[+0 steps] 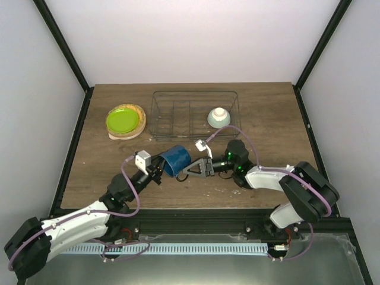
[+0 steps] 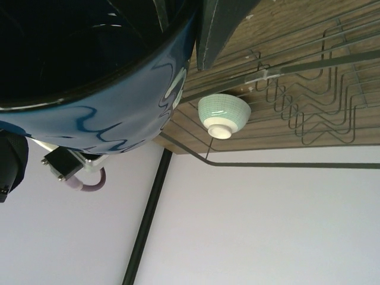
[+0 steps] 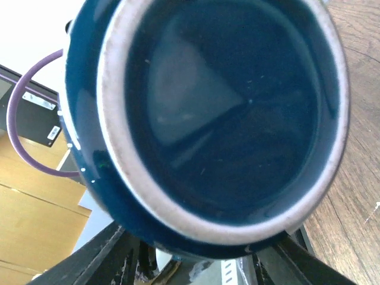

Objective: Load the mixed dishes into the dish rack

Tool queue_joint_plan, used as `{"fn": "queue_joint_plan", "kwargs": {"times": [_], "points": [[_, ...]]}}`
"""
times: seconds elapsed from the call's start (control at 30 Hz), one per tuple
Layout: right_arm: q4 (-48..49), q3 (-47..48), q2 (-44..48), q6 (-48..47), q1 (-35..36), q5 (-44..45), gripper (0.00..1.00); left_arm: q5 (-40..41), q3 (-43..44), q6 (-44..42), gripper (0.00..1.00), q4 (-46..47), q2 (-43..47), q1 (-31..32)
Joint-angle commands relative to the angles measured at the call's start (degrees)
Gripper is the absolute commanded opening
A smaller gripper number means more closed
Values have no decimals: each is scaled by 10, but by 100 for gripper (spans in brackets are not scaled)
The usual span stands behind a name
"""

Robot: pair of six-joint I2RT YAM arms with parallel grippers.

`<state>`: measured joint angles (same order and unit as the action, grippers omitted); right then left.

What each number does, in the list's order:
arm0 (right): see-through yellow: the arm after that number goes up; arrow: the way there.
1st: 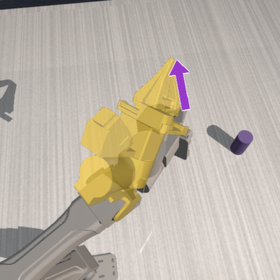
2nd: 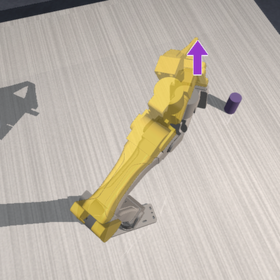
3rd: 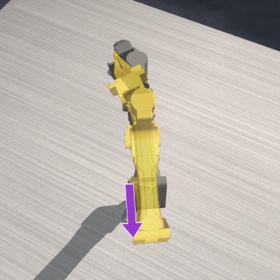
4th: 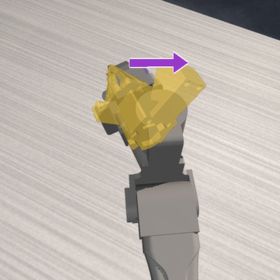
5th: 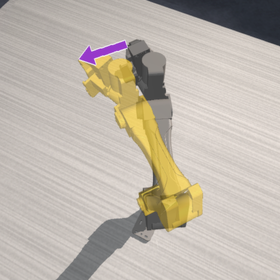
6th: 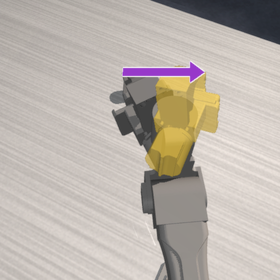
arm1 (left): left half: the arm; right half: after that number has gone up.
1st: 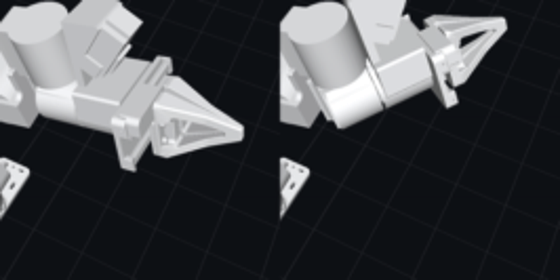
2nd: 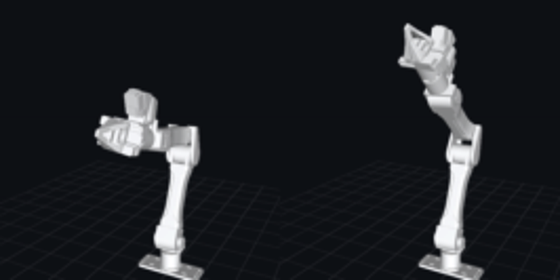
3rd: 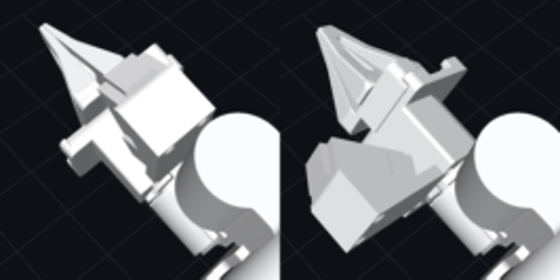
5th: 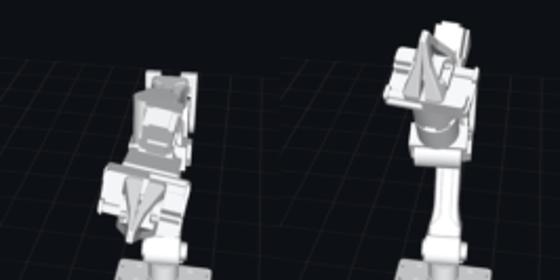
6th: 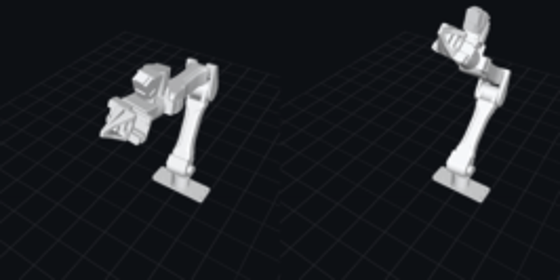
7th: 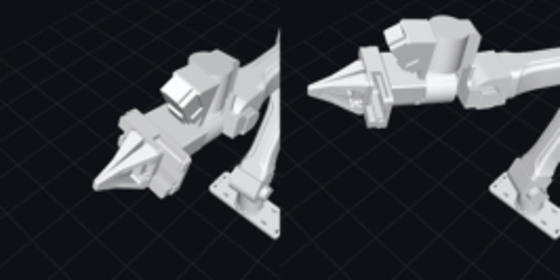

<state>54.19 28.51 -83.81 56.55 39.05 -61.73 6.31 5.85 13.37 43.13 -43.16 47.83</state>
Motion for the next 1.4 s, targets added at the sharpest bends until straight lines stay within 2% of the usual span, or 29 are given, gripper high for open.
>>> {"fn": "queue_joint_plan", "kwargs": {"times": [0.0,0.23,0.53,0.63,0.8,0.87,1.23,1.37], "points": [[30,26,-5,3,14,-3,47,-4,26,-4,0,74,-5,6],[37,25,-7,5,18,0,27,-11,23,0,0,94,-26,5],[22,25,6,-7,19,8,7,6,17,-3,1,77,-27,5],[9,25,10,-16,19,12,5,18,12,-5,12,67,-19,6],[-22,26,24,-36,19,29,2,34,-3,-5,37,53,-10,6],[-43,29,33,-50,19,41,1,42,-12,-3,42,48,-3,6],[-113,42,60,-90,17,104,1,61,-43,8,52,-3,33,5],[-174,55,76,-121,9,138,1,85,-50,13,57,-49,61,5]]}}
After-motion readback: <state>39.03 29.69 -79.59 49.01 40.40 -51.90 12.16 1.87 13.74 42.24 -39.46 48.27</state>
